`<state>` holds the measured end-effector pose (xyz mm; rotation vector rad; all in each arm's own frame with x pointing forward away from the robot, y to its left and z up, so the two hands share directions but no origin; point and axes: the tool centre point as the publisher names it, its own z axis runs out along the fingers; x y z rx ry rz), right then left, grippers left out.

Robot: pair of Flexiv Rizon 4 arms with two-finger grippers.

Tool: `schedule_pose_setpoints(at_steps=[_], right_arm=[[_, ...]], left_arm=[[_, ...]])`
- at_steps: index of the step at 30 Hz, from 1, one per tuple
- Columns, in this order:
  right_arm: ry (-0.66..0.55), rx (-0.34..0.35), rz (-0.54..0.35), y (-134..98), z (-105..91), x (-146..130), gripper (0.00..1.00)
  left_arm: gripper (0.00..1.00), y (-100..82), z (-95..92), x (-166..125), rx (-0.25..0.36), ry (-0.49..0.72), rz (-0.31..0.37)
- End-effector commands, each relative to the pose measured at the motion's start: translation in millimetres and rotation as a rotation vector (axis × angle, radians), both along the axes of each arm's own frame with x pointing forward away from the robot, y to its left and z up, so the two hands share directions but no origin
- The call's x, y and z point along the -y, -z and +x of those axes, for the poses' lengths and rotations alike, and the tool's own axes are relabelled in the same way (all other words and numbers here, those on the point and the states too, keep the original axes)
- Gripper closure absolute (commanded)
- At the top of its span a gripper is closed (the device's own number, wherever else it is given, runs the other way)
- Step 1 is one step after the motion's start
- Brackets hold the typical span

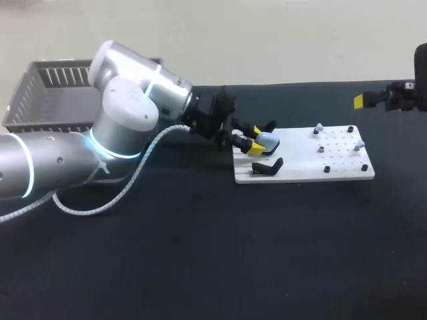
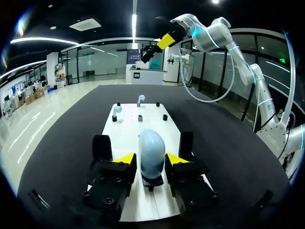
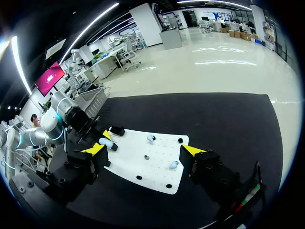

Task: Pick up each earbud case from the left stands, insert the matching earbuds, close the lid, and place the case in the box.

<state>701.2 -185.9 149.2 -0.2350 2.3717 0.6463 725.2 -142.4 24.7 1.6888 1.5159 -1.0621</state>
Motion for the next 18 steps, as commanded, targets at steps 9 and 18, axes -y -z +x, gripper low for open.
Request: schedule_pose_setpoints(at_steps=[9, 18], right_arm=[[0.001, 0.0, -0.002, 0, -0.5, 0, 0.0], [0.001, 0.0, -0.002, 0, -0.5, 0, 0.0]], left_arm=[[1.0, -8.9, -5.2, -2, 0.041, -0.002, 0.034], [1.0, -49.9, -20.3, -10, 0.146, -0.013, -0.012]])
